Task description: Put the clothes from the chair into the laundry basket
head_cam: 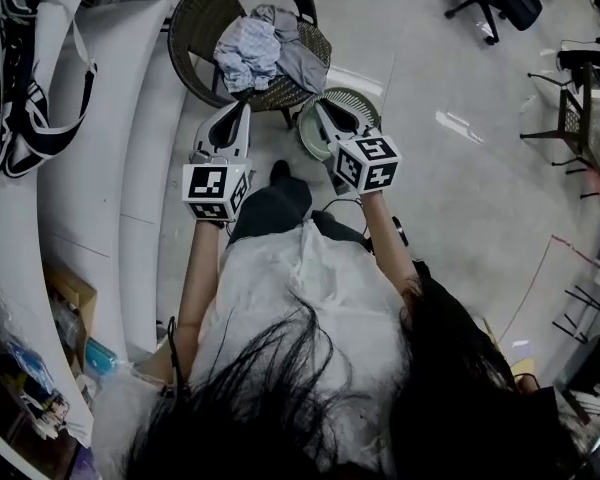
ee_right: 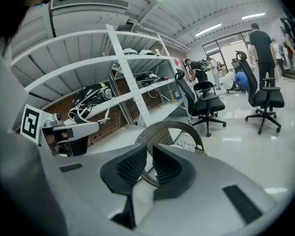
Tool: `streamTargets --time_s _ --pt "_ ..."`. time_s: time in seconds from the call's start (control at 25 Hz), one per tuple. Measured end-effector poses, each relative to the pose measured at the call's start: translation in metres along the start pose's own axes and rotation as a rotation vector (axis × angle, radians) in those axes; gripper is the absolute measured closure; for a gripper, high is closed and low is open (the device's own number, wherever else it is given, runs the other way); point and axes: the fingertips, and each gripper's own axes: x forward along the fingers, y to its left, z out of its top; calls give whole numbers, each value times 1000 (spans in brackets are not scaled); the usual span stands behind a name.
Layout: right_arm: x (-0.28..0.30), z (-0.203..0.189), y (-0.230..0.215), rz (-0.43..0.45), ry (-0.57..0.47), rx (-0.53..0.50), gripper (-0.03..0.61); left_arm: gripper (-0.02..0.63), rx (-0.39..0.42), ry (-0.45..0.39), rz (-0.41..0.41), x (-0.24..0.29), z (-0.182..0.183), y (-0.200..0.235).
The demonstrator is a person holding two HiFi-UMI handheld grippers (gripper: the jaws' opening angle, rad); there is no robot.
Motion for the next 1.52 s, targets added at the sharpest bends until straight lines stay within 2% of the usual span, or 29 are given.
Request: streamTargets --time_s 0.24,0.48,0.72,0.92,0.96,1.0,1.04,1.16,1.28,1.52 --pt "88 -13 -10 22 109 -48 529 595 11 26 30 30 -13 56" --pt "175 -34 -27 37 244 -89 529 594 24 70 82 56 -44 106" --pt "250 -68 -52 62 376 -139 529 594 -69 68 154 74 -75 149" --pt "302 -109 -74 82 478 -191 525 594 -107 66 190 89 -109 179" --pt "312 -118 -79 88 496 -195 491 594 -108 72 191 93 -117 183" --pt "321 -127 -83 94 514 -195 408 594 -109 80 189 98 -125 187" --pt "331 -136 -88 95 529 -194 376 594 -108 90 184 102 -134 190" --pt "357 -162 -104 66 561 -190 351 594 -94 120 155 114 -159 197" --pt "383 -179 -121 27 569 -189 321 594 -59 127 119 128 -168 197" --pt "433 -202 -145 -40 599 -264 290 594 -22 135 80 144 -187 198"
